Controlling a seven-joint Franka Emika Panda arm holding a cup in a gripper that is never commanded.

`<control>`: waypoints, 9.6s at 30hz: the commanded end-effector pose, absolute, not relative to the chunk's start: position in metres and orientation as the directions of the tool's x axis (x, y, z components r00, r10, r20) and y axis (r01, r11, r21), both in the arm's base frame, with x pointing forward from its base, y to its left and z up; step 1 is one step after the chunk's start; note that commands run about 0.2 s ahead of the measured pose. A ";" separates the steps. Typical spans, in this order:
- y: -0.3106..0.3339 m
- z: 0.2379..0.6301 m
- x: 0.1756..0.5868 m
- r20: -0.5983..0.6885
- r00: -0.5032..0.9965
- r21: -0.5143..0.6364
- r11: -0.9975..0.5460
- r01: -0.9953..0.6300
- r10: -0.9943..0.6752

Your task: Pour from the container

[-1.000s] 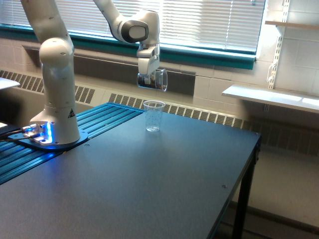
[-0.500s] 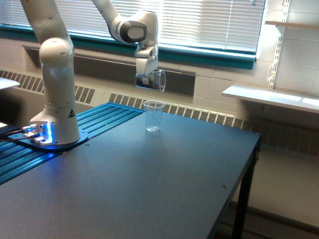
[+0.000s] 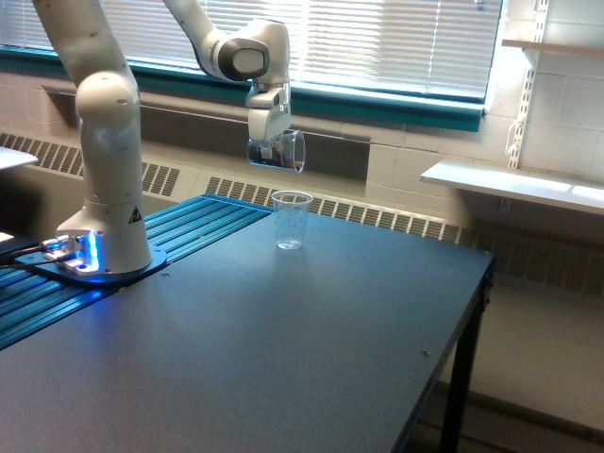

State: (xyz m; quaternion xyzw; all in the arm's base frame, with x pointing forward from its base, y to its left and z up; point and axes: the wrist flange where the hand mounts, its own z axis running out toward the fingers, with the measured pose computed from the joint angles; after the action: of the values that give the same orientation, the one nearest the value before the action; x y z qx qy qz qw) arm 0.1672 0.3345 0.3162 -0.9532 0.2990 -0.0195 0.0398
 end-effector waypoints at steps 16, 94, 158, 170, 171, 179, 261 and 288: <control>0.318 0.316 0.173 -0.026 0.754 -0.078 -0.751 -0.656 -0.656; 0.344 0.325 0.178 -0.073 0.623 -0.125 -0.612 -0.781 -0.779; 0.312 0.330 0.196 -0.143 0.468 -0.112 -0.456 -0.883 -0.872; 0.308 0.331 0.198 -0.167 0.440 -0.103 -0.428 -0.898 -0.883; 0.307 0.330 0.198 -0.167 0.437 -0.102 -0.426 -0.899 -0.884; 0.303 0.329 0.197 -0.179 0.421 -0.090 -0.411 -0.907 -0.889; 0.312 0.343 0.192 -0.308 0.401 -0.040 -0.409 -0.912 -0.863; 0.308 0.350 0.202 -0.350 0.377 -0.013 -0.398 -0.917 -0.857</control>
State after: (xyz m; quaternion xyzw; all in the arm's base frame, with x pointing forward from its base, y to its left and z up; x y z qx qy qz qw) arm 0.1997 0.3075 0.3442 -0.8215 0.5441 0.1397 0.0975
